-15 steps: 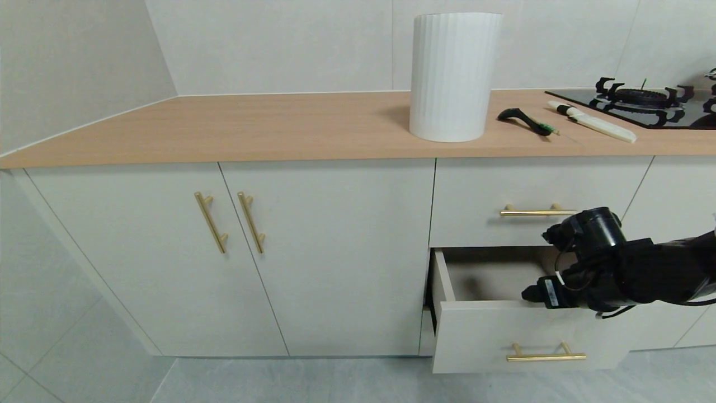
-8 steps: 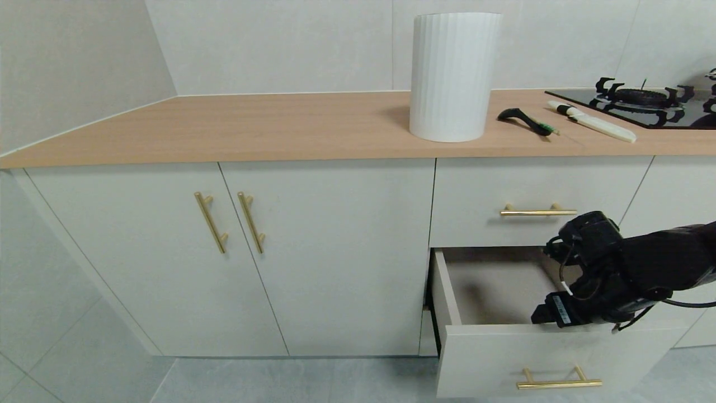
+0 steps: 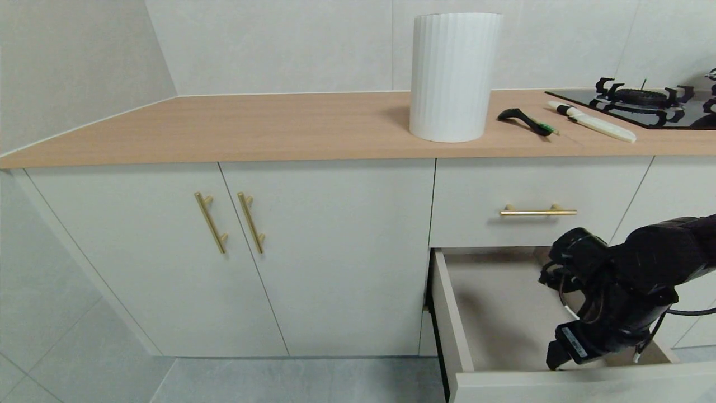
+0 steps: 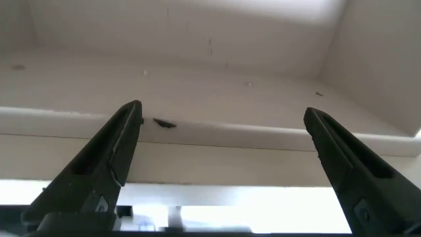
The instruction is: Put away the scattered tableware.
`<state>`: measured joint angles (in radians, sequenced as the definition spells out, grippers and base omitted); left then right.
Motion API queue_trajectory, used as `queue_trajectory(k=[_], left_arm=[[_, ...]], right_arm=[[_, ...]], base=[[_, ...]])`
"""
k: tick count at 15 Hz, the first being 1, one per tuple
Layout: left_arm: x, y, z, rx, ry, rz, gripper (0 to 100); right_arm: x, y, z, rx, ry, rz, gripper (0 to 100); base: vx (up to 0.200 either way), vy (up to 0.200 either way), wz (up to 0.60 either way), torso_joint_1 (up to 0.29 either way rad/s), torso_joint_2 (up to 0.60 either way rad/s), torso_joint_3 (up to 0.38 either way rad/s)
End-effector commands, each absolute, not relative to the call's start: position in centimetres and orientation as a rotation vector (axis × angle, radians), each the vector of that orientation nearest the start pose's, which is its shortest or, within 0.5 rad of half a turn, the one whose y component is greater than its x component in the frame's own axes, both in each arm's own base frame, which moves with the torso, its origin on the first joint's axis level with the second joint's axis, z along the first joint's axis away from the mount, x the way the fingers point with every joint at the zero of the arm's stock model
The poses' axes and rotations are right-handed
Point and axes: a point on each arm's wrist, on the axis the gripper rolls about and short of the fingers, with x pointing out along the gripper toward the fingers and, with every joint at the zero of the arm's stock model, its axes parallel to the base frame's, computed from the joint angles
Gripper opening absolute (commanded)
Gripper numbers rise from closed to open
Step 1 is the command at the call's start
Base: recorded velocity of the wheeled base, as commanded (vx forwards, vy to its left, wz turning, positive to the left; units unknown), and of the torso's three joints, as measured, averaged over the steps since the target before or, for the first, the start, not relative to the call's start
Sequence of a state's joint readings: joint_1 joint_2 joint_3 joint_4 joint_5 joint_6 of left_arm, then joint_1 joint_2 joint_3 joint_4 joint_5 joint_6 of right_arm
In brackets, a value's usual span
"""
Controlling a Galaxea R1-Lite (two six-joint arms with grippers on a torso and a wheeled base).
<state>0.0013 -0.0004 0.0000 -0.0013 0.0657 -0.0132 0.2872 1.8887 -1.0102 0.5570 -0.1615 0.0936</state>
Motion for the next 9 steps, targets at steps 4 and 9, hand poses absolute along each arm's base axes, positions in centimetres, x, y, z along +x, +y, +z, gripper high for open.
queue_trajectory(k=[4,9], left_arm=[[-2.3,0.1,7.6,-0.014,-0.002,0.067,100],[-2.3,0.1,7.6,-0.014,-0.002,0.067,100]], right_arm=[[26.1,8.1,9.9,-0.290,1.564,0.055,100],[25.4,8.7,8.7,-0.359,1.701,0.066,100]], base=[[0.000,0.000,0.00,0.000,0.00,0.000],[0.000,0.000,0.00,0.000,0.00,0.000]])
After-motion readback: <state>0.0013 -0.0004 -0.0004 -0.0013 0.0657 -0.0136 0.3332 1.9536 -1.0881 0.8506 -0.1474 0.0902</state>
